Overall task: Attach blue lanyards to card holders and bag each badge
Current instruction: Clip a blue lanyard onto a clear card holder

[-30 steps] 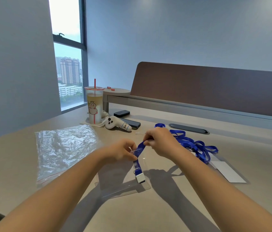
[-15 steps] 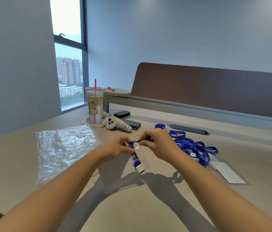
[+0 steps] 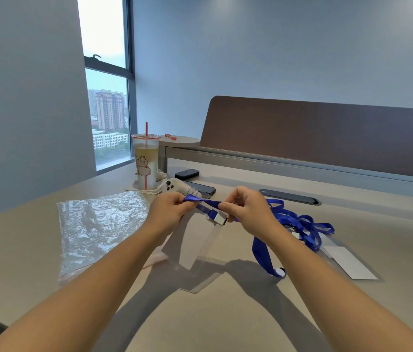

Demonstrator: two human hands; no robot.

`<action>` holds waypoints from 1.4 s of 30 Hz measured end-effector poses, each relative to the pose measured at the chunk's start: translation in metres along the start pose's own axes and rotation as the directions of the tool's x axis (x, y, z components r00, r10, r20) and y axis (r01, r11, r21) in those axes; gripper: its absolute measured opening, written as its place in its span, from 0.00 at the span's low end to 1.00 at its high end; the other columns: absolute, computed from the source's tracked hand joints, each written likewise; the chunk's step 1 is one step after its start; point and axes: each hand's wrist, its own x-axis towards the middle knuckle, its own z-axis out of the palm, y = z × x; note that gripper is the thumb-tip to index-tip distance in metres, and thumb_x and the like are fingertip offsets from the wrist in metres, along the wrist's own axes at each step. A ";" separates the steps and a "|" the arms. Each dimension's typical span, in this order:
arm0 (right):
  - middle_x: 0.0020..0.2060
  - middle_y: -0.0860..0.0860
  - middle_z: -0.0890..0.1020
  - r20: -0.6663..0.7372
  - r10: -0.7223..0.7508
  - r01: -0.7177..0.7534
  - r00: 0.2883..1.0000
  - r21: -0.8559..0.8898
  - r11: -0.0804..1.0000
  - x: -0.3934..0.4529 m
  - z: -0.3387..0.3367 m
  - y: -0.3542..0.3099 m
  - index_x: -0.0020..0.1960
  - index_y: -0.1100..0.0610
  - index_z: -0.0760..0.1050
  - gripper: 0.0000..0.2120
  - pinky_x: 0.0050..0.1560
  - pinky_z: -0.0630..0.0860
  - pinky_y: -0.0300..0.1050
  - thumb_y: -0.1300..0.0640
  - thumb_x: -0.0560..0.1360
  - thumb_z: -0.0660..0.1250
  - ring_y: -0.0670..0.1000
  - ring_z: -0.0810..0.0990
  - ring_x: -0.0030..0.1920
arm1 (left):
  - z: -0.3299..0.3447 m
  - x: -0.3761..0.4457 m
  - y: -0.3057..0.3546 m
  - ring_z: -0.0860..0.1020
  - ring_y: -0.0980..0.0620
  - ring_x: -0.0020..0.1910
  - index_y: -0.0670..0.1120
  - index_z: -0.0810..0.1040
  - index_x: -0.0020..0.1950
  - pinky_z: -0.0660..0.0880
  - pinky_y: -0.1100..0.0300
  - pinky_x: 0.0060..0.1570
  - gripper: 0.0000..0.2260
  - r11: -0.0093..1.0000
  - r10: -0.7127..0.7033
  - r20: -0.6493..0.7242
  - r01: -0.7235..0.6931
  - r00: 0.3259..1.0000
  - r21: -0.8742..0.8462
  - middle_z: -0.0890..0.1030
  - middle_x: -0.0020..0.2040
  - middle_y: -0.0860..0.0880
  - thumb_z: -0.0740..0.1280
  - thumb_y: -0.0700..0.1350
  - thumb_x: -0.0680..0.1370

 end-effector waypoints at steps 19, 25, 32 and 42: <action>0.33 0.47 0.75 0.023 0.008 -0.009 1.000 0.029 1.000 0.001 0.003 0.011 0.34 0.50 0.70 0.12 0.37 0.70 0.36 0.62 0.73 0.66 0.45 0.72 0.35 | -0.002 -0.001 -0.001 0.76 0.51 0.33 0.43 0.76 0.39 0.75 0.67 0.27 0.08 0.933 -0.114 0.066 0.129 0.991 -0.336 0.78 0.35 0.45 0.61 0.39 0.77; 0.34 0.45 0.75 0.134 0.012 -0.019 0.991 0.049 0.999 -0.001 0.007 0.012 0.49 0.62 0.78 0.07 0.36 0.70 0.31 0.64 0.74 0.63 0.43 0.72 0.34 | -0.006 0.003 -0.006 0.77 0.59 0.21 0.43 0.75 0.36 0.75 0.68 0.23 0.11 0.915 -0.161 0.046 0.166 0.986 -0.368 0.79 0.27 0.49 0.60 0.39 0.78; 0.33 0.49 0.79 0.277 0.136 -0.195 0.951 0.197 0.961 -0.002 0.002 0.007 0.44 0.51 0.71 0.07 0.26 0.68 0.30 0.62 0.75 0.62 0.40 0.73 0.23 | -0.016 0.005 -0.004 0.77 0.61 0.23 0.47 0.74 0.37 0.74 0.70 0.24 0.11 0.956 -0.096 -0.023 0.086 0.995 -0.282 0.76 0.34 0.48 0.59 0.40 0.78; 0.33 0.53 0.76 0.466 0.211 -0.394 0.859 0.339 0.854 0.000 -0.002 0.007 0.43 0.57 0.72 0.08 0.32 0.78 0.36 0.66 0.77 0.57 0.46 0.81 0.28 | -0.021 0.004 -0.008 0.75 0.52 0.35 0.48 0.74 0.37 0.72 0.61 0.36 0.11 0.967 -0.082 -0.049 0.068 0.995 -0.244 0.77 0.36 0.48 0.59 0.40 0.78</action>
